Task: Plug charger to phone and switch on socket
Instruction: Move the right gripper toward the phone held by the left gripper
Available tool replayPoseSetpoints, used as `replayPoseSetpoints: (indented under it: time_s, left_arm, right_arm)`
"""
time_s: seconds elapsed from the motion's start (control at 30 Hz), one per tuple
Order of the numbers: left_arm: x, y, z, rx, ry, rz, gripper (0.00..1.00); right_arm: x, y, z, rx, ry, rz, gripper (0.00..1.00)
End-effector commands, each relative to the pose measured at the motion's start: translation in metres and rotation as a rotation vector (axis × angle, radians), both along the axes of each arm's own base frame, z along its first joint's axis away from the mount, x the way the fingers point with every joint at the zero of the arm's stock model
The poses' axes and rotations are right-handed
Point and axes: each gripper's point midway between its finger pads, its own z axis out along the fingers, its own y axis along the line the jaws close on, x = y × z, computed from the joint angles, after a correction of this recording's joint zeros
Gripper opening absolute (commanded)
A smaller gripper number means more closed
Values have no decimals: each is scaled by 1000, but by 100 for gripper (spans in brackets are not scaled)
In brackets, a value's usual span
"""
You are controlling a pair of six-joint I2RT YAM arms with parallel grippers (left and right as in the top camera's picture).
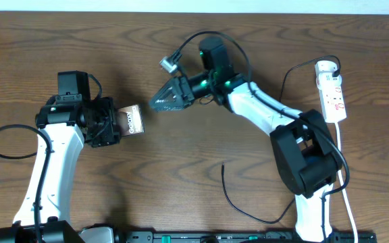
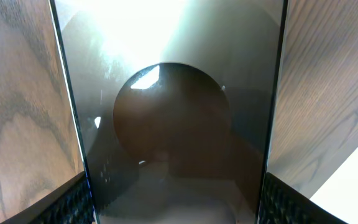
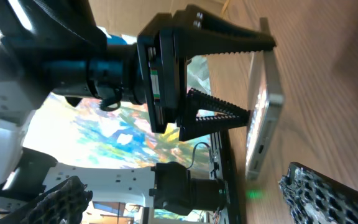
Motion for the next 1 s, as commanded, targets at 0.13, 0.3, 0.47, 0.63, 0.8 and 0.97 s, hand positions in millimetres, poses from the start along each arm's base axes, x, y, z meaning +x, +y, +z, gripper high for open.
replayPoseSetpoints:
  time_s: [0.13, 0.3, 0.47, 0.63, 0.8, 0.97]
  left_arm:
    - [6, -9, 10, -73, -29, 19, 7]
    - [6, -12, 11, -86, -30, 14, 7]
    - [6, -10, 10, -74, -29, 18, 7]
    - [6, -9, 10, -68, -28, 20, 7]
    - [6, -8, 10, -68, -29, 20, 7]
    - [6, -8, 10, -68, -29, 20, 7]
  right_arm:
    - [-1, 12, 1, 1, -51, -13, 99]
    - [-5, 16, -1, 10, -90, -8, 96]
    - [-2, 18, -5, -13, -89, -34, 95]
    - [7, 21, -18, -81, -74, -101, 97]
    - [5, 24, -27, -118, -78, -119, 99]
    - [2, 32, -31, -135, -98, -128, 99]
